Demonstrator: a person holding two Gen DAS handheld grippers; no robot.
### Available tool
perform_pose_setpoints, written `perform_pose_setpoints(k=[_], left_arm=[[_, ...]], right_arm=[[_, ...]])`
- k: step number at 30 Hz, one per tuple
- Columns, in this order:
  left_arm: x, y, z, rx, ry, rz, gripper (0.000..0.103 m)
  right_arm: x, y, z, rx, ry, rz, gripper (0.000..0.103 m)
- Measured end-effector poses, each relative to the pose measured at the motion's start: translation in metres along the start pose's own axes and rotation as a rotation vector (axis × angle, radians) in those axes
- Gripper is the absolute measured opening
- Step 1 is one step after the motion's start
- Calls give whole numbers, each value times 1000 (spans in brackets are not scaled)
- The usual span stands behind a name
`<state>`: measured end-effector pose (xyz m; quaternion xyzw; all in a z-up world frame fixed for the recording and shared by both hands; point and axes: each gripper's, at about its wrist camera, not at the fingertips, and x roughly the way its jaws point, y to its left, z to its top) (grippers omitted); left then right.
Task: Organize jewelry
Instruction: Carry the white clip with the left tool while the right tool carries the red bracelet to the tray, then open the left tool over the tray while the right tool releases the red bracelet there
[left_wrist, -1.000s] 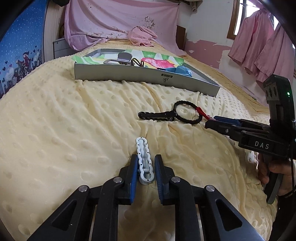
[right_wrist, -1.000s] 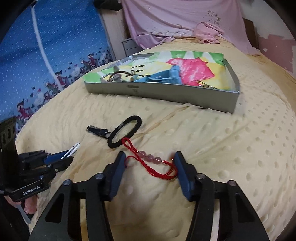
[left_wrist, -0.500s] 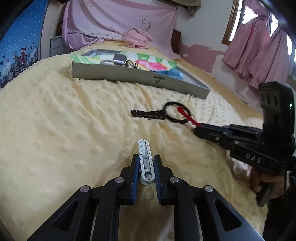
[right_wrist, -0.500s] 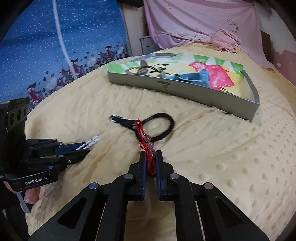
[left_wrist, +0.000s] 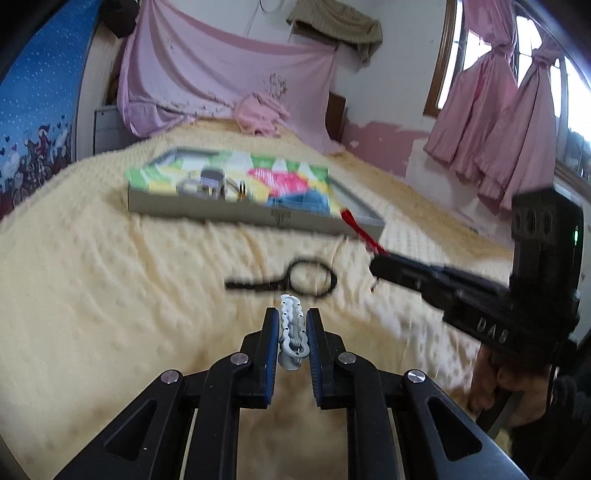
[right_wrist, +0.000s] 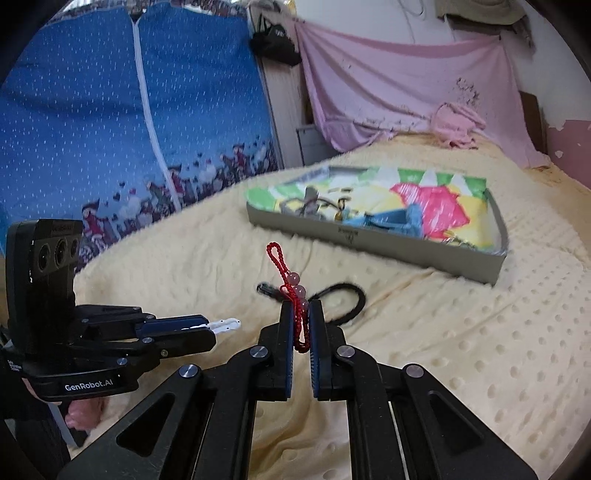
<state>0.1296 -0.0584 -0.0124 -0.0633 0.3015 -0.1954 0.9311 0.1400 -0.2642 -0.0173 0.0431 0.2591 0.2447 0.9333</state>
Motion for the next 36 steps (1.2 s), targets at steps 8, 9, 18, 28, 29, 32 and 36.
perform_pose_setpoints(k=[8,9,18,28,29,32,36], left_arm=[[22,-6,56,20,-137,53,14],[29,-6,64,27,-149,63,14],[84,-2,103,33,-161,79,14],[145,2,118,33,-50,100,14],[149,4,119,28,-37,100,14],[158,7,120,21,1,99,14],[169,11,117,1,59,99,15]], right_arm=[[2,-26,26,67,-67,-78,7],[6,-29,29,75,-72,-86,7],[39,-72,60,133,-106,-194,7],[91,-119,69,283,-10,-294,7],[94,-121,67,287,0,-293,7],[104,-123,65,283,26,-298,7],[107,-121,64,272,31,-309,7]])
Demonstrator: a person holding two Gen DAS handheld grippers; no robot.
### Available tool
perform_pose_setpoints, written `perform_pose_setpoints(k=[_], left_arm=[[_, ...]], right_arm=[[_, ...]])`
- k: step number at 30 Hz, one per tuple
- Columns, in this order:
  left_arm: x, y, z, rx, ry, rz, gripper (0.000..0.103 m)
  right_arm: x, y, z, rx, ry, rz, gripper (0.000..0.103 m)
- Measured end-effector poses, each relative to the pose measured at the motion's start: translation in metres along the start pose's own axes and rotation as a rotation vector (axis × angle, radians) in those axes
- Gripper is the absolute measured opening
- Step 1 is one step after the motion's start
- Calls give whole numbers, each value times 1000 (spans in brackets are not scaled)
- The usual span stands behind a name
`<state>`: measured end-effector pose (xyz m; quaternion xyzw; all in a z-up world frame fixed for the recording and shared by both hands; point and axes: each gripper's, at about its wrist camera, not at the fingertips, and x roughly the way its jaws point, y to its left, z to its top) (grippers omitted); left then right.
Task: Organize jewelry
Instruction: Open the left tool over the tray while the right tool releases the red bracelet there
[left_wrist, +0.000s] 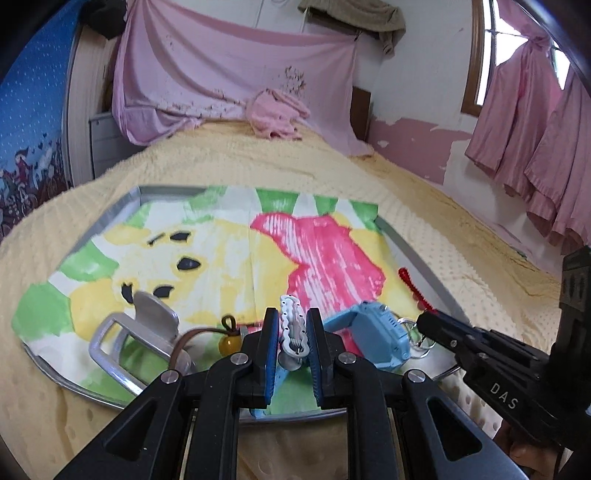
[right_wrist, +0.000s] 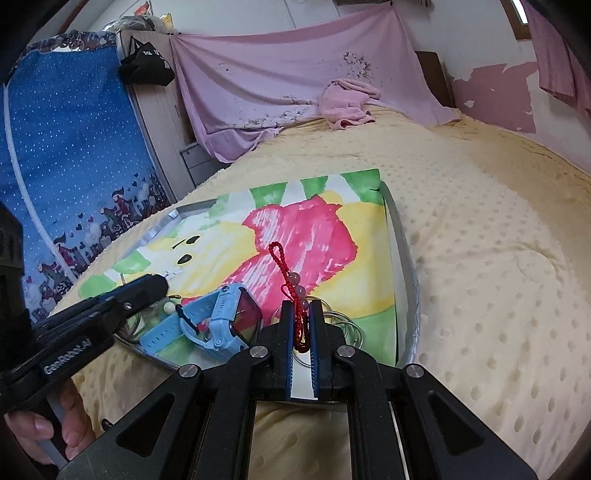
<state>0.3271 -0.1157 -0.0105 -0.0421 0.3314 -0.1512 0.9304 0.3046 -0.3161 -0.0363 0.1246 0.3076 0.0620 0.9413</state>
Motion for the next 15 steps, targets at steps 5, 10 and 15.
perform_pose_setpoints(k=[5,10,15], left_arm=[[3,5,-5,-23,16,-9,15],[0,4,-7,-4,13,-9,15],[-7,7,-9,-13,-9,-15,17]], right_arm=[[-1,1,-1,-16,7,-13,8],[-1,2,-1,-23,11,-15,15],[-5,4,-3,-36,-8,-6,36]])
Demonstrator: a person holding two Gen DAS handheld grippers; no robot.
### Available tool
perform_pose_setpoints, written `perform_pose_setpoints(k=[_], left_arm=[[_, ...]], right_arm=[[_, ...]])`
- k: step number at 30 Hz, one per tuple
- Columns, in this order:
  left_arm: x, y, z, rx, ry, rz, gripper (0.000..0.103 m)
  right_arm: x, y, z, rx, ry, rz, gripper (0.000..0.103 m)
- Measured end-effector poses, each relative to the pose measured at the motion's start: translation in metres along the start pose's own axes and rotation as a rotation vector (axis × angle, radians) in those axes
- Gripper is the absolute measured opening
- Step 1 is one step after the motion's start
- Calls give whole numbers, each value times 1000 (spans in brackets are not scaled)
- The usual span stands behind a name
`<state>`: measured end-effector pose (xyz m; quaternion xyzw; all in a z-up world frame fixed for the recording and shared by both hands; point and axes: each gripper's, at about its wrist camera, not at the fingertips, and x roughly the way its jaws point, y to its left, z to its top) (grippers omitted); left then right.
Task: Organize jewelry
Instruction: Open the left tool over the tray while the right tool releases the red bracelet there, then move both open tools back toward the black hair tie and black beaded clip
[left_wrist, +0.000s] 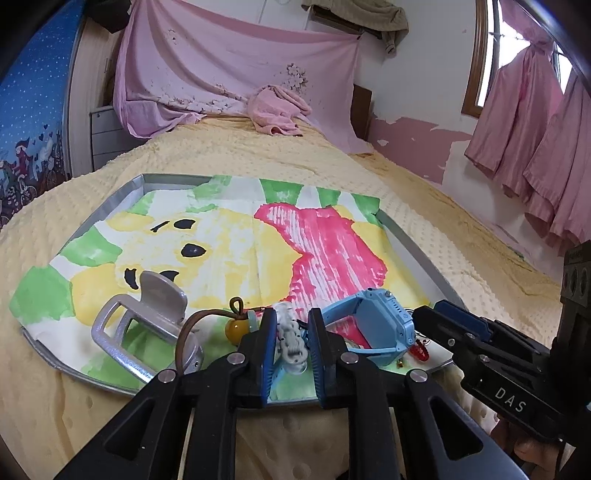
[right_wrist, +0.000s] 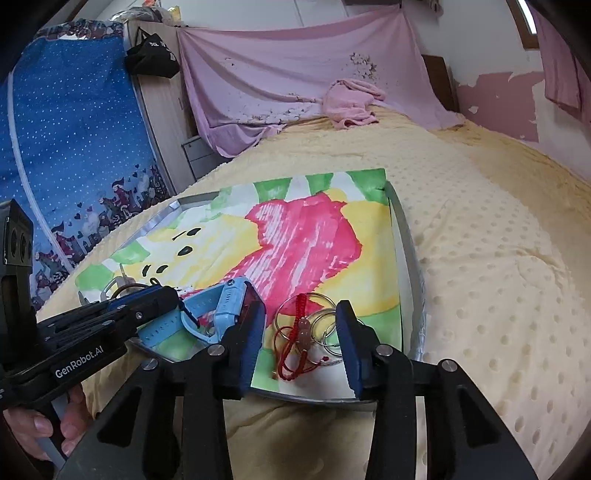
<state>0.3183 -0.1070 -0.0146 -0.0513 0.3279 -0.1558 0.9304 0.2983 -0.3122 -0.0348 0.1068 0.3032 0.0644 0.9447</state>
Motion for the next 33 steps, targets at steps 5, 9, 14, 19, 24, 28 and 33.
perform_pose_setpoints(k=[5,9,14,19,24,28,33], left_arm=[[-7,5,-3,-16,-20,-2,17],[-15,6,-4,-23,-47,-2,23],[-31,6,-6,-31,-140,8,74],[-39,6,-5,-29,-171,14,75],[-51,6,-9,-20,-218,47,92],[-65,9,-13,-35,-285,78,103],[-83,16,-20,-60,-346,102,103]], right_arm=[[-8,-3,-2,19,-38,-4,36],[-18,-6,-3,26,-83,-6,36],[-29,-5,-3,18,-135,-11,44],[-38,-3,-3,12,-176,-14,44],[-51,-2,-4,3,-227,-14,55],[-62,-1,-6,-5,-270,-18,65],[-79,0,-10,-7,-342,-14,90]])
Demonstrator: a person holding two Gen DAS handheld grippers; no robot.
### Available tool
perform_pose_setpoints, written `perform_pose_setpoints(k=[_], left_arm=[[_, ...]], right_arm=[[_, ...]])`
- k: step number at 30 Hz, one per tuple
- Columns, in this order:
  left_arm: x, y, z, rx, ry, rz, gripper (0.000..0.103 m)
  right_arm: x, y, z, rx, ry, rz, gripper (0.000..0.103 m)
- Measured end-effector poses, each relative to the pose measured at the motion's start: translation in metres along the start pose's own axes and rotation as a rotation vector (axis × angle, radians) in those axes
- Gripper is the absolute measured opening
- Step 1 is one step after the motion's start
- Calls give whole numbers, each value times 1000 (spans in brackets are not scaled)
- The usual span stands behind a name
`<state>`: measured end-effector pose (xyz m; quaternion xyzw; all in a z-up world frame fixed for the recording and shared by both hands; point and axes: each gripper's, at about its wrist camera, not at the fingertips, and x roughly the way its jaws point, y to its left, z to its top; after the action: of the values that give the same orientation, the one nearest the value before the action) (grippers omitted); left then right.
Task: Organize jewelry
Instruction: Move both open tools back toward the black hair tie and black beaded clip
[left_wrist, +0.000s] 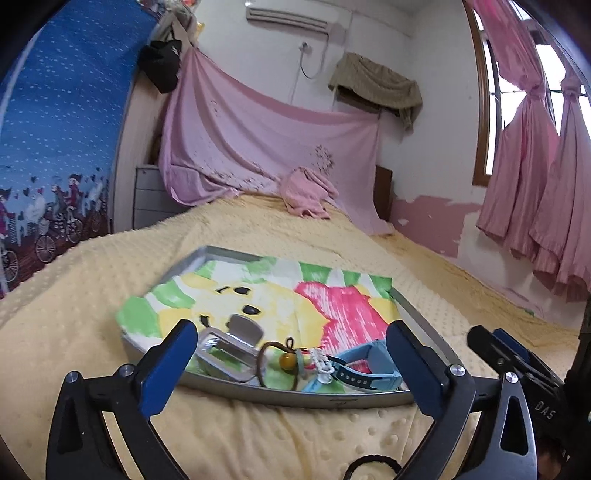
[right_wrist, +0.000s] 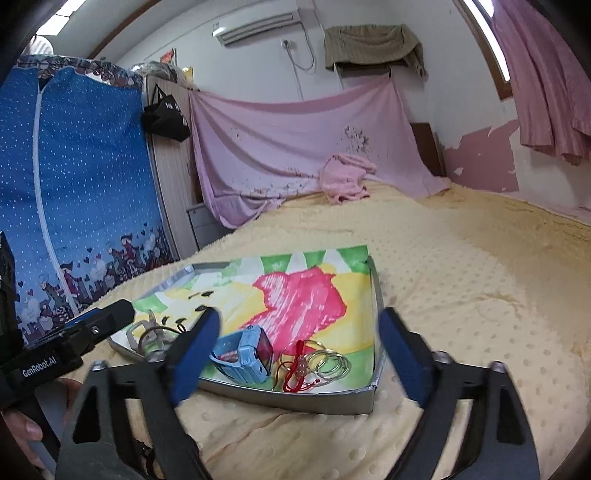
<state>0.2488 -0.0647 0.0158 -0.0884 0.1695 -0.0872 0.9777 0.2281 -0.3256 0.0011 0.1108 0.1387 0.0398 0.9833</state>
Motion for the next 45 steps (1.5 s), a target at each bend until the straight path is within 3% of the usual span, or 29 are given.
perform_pose_setpoints(k=[13,22,32,36,45], left_arm=[[-55,17,-8,30,-68,39,103],[-87,26,-18,69,-69,47,103],[-116,32,-32,93,-72,54,103],[-117,34,-36,108,-50,51,103],[-94,37,-43,145,107,3,103]], right_arm=[[-54,25,7,-101,-134,16,94],[-92,46,12,-151,-129,28,94],[-121,67,-5,-208,-111,47,94],[-120,69,-13,-224,-76,47,94],[-95,61,-24,-196,51,83,94]])
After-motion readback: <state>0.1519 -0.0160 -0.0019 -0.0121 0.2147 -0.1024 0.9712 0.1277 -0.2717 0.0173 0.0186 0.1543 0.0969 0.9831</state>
